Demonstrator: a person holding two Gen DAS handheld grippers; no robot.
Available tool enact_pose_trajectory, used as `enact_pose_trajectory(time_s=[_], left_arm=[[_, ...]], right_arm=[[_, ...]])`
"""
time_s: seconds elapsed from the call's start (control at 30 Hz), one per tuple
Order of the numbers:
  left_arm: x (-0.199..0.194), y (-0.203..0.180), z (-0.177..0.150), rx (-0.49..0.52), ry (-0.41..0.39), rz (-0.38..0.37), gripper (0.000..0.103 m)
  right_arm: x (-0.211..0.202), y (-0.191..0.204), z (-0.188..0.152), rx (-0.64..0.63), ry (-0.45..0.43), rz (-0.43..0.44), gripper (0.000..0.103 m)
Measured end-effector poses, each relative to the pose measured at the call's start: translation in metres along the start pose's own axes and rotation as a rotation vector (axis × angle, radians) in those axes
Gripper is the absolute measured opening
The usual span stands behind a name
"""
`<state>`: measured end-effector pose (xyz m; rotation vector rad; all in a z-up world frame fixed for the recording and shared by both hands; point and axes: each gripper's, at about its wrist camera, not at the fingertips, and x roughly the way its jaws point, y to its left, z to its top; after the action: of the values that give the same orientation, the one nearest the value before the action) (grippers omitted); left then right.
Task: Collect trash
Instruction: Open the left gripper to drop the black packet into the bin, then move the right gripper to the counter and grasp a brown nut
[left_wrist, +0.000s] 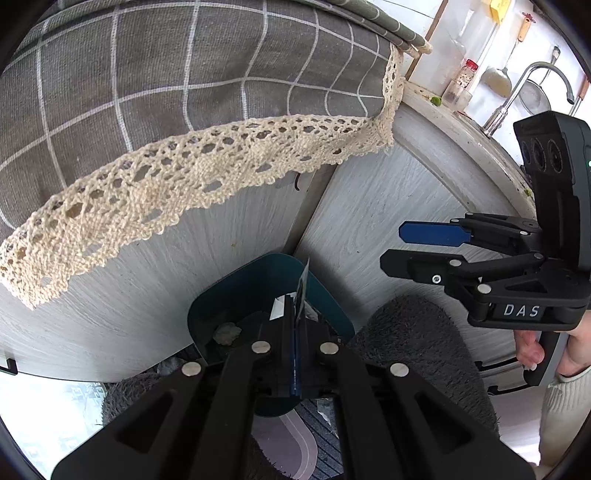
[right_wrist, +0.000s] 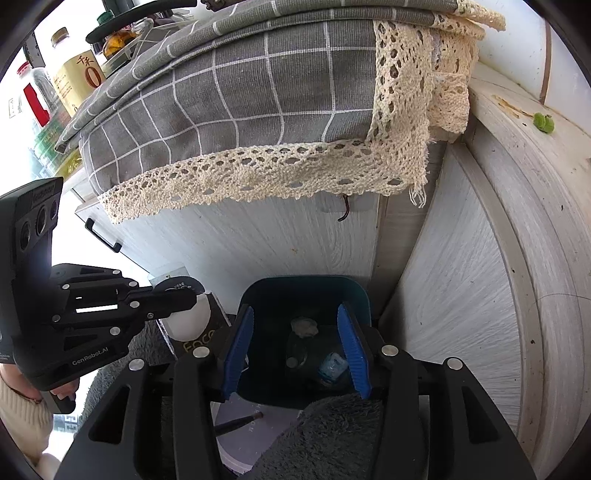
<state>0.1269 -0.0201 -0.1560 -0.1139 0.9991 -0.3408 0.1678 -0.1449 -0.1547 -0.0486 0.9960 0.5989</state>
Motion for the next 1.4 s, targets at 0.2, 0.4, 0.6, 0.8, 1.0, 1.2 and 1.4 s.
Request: enact_pose_trajectory(time_s=[0.2,0.4,0.6,0.8,1.0,1.2,1.4], left_arm=[[-0.003,0.000,0.002,-0.002,-0.019,0.014,0.035],[-0.013,0.003,0.002,0.002,-0.040,0.013,0.041],[-0.048,-0.002,0.005,0.025,-0.119,0.022,0.045],[-0.101,-0.001,0.011,0.042,-0.245,0.066,0.054],[-0.132,0.017,0.020,-0.007,-0.312,0.100,0.065],[-0.152,0.037,0.029,-0.029,-0.348,0.104,0.067],[-0.171,0.052,0.049,-0.006,-0.412,0.151,0.069]], right_arm=[[-0.001,0.001,0.000,-0.002,-0.006,-0.001,0.051],[-0.007,0.007,0.000,-0.006,-0.015,-0.005,0.052],[-0.031,0.014,0.007,-0.026,-0.077,0.022,0.054],[-0.077,0.040,0.032,-0.106,-0.215,0.058,0.054],[-0.108,0.066,0.071,-0.197,-0.322,0.078,0.059],[-0.095,0.084,0.117,-0.259,-0.329,0.066,0.061],[-0.074,0.093,0.163,-0.293,-0.321,0.034,0.061]])
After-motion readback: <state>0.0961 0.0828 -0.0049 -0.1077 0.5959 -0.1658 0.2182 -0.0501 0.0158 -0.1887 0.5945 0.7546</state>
